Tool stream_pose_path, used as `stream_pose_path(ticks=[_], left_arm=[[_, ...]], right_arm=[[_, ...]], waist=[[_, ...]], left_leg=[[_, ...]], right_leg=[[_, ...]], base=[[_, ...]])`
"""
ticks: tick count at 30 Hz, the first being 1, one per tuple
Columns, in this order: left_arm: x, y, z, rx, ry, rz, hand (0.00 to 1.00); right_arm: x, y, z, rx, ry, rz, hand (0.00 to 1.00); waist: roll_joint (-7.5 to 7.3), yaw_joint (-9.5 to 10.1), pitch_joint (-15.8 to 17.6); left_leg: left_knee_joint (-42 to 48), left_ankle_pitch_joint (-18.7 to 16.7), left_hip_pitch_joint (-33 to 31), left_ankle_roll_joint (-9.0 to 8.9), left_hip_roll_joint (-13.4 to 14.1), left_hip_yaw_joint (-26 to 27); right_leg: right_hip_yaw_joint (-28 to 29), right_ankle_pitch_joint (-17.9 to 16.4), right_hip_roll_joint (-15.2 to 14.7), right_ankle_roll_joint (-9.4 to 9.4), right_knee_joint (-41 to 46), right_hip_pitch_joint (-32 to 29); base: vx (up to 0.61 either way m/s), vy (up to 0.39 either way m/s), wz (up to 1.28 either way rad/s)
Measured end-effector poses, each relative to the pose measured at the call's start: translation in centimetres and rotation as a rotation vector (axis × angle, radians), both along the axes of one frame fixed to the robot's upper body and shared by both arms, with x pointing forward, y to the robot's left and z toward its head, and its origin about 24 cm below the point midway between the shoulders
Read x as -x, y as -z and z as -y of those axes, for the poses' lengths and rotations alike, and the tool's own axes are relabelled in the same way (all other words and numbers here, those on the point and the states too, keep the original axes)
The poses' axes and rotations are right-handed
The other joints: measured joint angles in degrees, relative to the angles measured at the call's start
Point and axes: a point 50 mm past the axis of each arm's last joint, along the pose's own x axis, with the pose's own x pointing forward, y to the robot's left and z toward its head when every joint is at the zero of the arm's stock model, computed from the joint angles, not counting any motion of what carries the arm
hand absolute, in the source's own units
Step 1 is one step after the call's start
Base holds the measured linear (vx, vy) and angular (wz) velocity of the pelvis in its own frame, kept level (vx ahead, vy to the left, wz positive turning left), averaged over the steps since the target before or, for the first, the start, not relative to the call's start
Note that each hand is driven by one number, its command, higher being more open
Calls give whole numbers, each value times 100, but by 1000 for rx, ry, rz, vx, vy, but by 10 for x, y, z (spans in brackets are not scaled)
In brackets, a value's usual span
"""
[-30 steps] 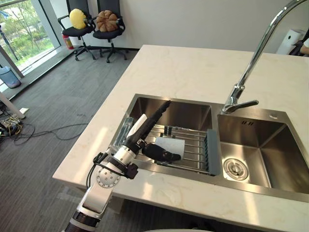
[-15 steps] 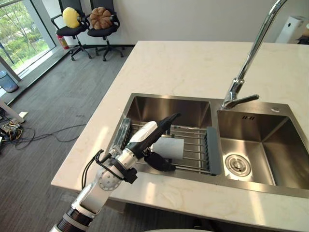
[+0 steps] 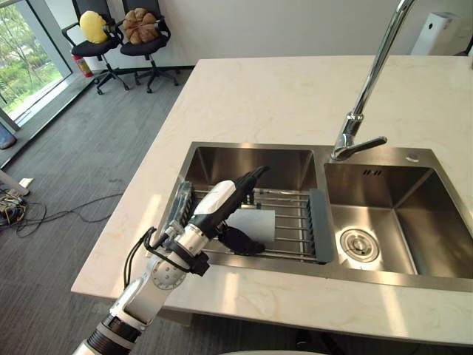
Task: Walk over to the sink, pick up the cup, carry it to the dishwasher, place the cup inside the dishwasher, then close the dishwasher door
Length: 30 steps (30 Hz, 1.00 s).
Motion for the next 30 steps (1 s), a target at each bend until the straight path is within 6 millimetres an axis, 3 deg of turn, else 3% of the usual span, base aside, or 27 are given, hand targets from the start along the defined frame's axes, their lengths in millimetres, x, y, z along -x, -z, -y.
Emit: stream_pose_path(ticks=[9,20,30], left_arm=[[-1,-1,-1,-51,-32,67,100],[-5,8,-3,-150,-7,-44,100],[-19,-9,-3,-240,128,-99,100]], right_arm=[[-2,0,0,7,-2,8,100],[-3,0,-1,4,-39,8,100],[-3,0,-1,8,-38,11,100]], waist=[[4,-8,124],[6,-14,125],[62,-72,112]], left_leg=[[3,-1,4,1,7,21],[-27,-3,26,3,-2,57],[-28,-3,-15,3,-13,76]], right_leg=[[21,1,9,-1,0,-8],[53,1,8,-1,0,-23],[87,6,2,7,2,-62]], base=[[-30,-16,-1],[-14,-11,-1],[0,0,-1]])
